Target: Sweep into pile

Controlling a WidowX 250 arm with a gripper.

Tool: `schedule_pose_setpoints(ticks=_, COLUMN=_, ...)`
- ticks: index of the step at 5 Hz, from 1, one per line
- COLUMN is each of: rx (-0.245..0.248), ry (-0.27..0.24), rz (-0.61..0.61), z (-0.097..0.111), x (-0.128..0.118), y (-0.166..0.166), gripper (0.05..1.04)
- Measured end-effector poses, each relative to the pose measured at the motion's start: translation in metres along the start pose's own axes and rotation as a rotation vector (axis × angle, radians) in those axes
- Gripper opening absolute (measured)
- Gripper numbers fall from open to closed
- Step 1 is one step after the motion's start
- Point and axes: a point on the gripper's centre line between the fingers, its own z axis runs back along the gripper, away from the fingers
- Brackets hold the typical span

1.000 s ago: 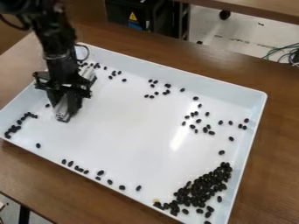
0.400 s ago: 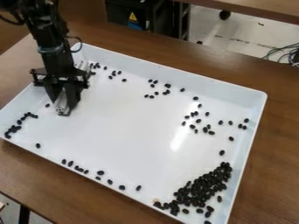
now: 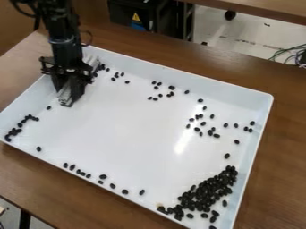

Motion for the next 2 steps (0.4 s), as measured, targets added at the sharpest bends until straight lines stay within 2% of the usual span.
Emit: schedule_pose_setpoints(ticks=2, rx=0.055, ry=0.024, rz=-0.134, z=-0.004, x=-0.006, y=-0.045, gripper=0.357)
